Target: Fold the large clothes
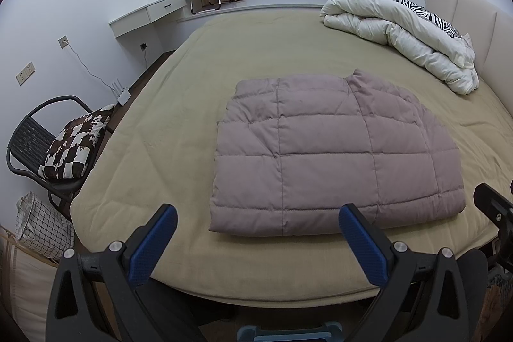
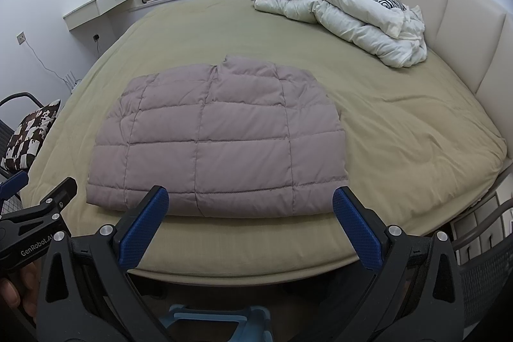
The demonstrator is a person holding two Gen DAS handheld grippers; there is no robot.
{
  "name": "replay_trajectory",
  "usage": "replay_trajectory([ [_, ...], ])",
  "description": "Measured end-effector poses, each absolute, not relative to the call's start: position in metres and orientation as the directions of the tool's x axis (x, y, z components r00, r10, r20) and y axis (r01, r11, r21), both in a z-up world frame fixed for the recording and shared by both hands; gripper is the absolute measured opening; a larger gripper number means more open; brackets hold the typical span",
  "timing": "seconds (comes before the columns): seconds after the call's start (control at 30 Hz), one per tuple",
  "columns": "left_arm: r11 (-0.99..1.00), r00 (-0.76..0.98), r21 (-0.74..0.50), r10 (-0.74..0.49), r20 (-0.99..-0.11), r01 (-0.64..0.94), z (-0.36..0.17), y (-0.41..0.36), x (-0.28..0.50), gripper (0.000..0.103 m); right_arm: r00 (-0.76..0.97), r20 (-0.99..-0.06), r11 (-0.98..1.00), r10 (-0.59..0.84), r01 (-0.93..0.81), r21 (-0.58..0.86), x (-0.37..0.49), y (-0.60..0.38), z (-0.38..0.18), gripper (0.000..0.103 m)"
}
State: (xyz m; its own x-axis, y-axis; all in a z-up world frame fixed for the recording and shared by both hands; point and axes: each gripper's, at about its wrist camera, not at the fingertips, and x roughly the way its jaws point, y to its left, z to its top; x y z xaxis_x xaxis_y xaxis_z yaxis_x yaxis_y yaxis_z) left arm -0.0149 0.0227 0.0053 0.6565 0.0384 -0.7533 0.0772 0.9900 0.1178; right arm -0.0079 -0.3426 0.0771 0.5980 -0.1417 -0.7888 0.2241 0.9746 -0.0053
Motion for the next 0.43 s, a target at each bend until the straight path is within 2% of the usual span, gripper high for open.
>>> replay_trajectory([
  [0.43,0.989,0.650,0.121,0.034,-0.759,0.090,-0.0018,0.0224,-0.0232,0.103,0.590,-0.795,0.974,-0.137,0.228,0.002,-0.0107,-0.3416,0.0712,0.103],
])
